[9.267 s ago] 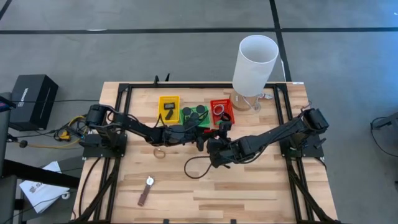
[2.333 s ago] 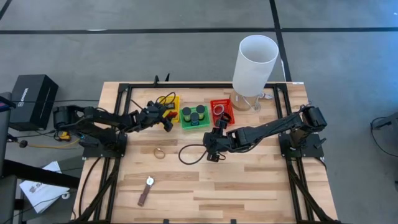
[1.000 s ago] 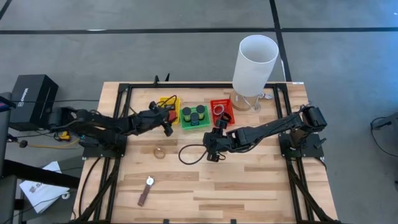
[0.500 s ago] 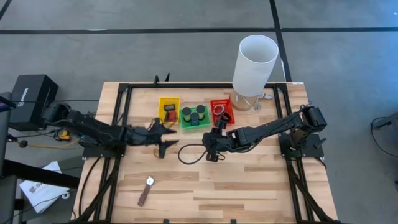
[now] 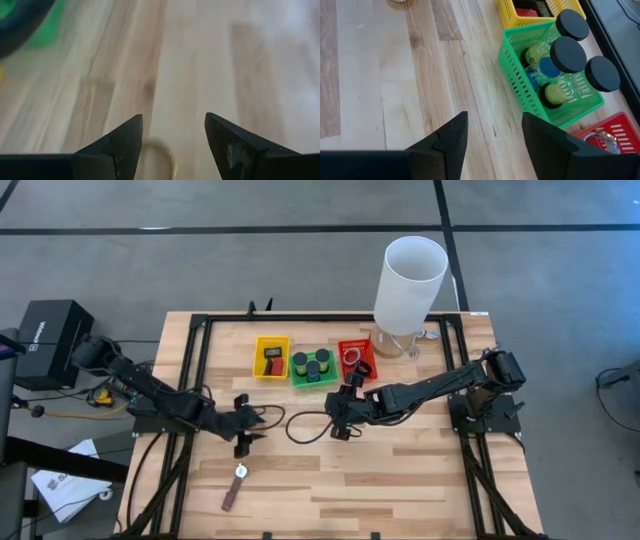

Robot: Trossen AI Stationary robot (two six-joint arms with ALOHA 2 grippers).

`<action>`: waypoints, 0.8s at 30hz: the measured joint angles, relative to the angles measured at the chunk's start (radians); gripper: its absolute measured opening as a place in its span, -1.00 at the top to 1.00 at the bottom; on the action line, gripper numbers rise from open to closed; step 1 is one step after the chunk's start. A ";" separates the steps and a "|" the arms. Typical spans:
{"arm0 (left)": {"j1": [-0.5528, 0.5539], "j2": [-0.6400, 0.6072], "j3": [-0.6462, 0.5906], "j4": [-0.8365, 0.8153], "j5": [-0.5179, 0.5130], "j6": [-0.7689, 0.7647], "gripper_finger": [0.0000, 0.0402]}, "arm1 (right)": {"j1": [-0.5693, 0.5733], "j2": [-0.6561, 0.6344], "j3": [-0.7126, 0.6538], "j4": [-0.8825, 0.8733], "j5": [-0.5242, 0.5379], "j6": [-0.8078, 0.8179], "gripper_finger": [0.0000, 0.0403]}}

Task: Pick & Place Office items
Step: Put the gold wrist watch into the red basket

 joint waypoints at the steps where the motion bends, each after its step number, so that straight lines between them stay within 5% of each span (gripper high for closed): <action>1: -0.004 0.000 0.000 -0.035 0.000 -0.021 -0.03 | 0.000 0.000 0.000 0.002 0.000 0.000 0.12; 17: -0.007 0.046 -0.074 -0.069 0.095 -0.086 0.11 | 0.000 0.000 0.000 0.068 0.000 0.060 0.12; 24: -0.007 0.078 -0.074 -0.051 0.089 -0.013 0.41 | 0.000 0.000 0.000 0.068 0.000 0.061 0.12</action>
